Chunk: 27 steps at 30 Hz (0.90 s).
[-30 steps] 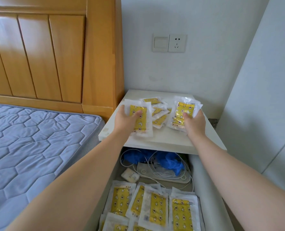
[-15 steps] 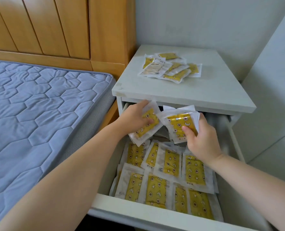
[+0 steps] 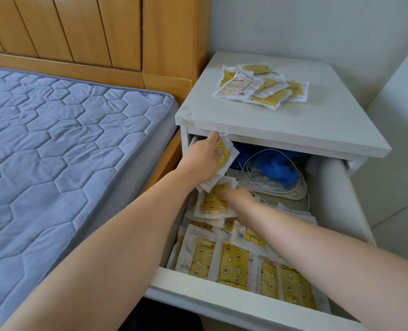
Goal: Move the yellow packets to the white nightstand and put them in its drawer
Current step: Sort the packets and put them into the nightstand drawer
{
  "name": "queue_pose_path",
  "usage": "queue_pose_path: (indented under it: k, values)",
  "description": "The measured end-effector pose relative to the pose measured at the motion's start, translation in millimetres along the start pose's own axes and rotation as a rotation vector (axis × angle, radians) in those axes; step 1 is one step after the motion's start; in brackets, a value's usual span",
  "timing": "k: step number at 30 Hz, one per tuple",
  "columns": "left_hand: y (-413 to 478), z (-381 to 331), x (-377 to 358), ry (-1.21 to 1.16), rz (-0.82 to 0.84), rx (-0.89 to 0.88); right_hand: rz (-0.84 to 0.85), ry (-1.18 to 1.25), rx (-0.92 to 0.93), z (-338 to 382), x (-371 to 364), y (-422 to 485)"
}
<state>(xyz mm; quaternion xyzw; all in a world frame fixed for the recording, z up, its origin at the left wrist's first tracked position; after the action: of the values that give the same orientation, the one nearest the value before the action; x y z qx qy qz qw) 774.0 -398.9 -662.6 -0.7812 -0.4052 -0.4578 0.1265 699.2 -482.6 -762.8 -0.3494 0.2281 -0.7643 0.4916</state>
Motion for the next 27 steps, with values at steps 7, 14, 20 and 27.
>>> queue_pose_path:
  k: [7, 14, 20, 27]
  values:
    - [-2.7, 0.1, 0.2, -0.093, 0.023, 0.003, 0.162, -0.195, 0.054, 7.7, 11.1, -7.1]
    - [-1.7, 2.7, -10.5, -0.342, 0.102, 0.043, -0.023, 0.071, 0.369, 32.5, 100.0, -4.1]
    - [-1.8, -3.4, -24.5, -0.376, 0.161, 0.011, 0.276, 0.167, 0.343, 28.3, 88.2, -8.8]
    - [-2.2, -1.1, -42.0, -0.335, 0.349, 0.164, 0.060, 0.133, 0.363, 19.9, 97.4, 4.6]
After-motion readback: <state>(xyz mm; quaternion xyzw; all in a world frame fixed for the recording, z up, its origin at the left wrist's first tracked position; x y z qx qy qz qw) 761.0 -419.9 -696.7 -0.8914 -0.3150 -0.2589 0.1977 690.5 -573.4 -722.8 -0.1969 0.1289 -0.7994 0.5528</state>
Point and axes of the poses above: each hand's wrist, its own y-axis towards the middle knuckle, its own x-axis out of the back of the hand, z = x × y, the point moved 5 cm from there along y, towards the middle knuckle, and after that the axes turned 10 degrees about -x, right-handed, at the moved point
